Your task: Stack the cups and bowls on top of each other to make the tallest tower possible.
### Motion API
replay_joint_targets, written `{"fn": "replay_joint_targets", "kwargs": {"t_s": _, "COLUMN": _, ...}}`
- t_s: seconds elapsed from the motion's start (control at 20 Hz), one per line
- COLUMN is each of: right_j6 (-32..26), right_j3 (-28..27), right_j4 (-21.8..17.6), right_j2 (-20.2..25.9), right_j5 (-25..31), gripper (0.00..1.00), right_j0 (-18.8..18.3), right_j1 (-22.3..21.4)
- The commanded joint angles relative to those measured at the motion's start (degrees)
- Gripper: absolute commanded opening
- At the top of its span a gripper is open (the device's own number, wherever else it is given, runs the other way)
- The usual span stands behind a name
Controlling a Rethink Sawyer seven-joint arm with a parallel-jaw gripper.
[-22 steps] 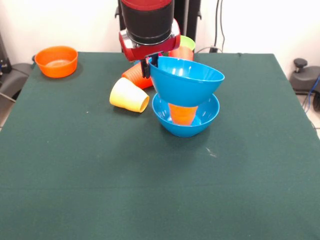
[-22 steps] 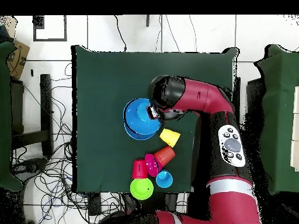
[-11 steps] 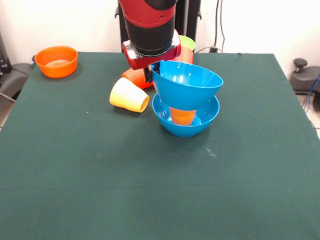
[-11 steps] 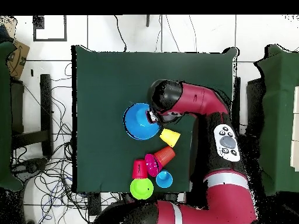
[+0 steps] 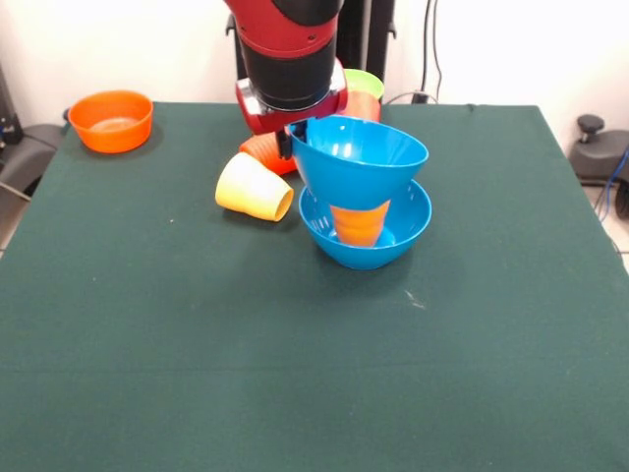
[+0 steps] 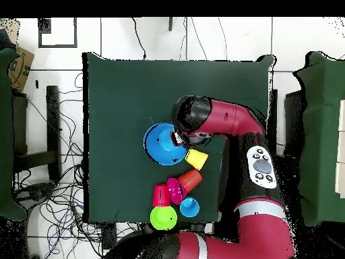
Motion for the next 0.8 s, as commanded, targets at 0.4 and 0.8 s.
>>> {"fn": "replay_joint_targets", "kwargs": {"t_s": 0.4, "right_j6": 11.0, "right_j3": 6.2, "right_j4": 1.0, "right_j2": 1.4, "right_j5": -9.5, "gripper": 0.00, "right_j0": 1.9, "right_j1": -2.1}}
{"fn": "replay_joint_targets", "kwargs": {"t_s": 0.8, "right_j6": 12.2, "right_j3": 7.8, "right_j4": 0.3, "right_j2": 0.3, "right_j5": -12.3, "gripper": 0.00, "right_j0": 3.2, "right_j1": -1.5}}
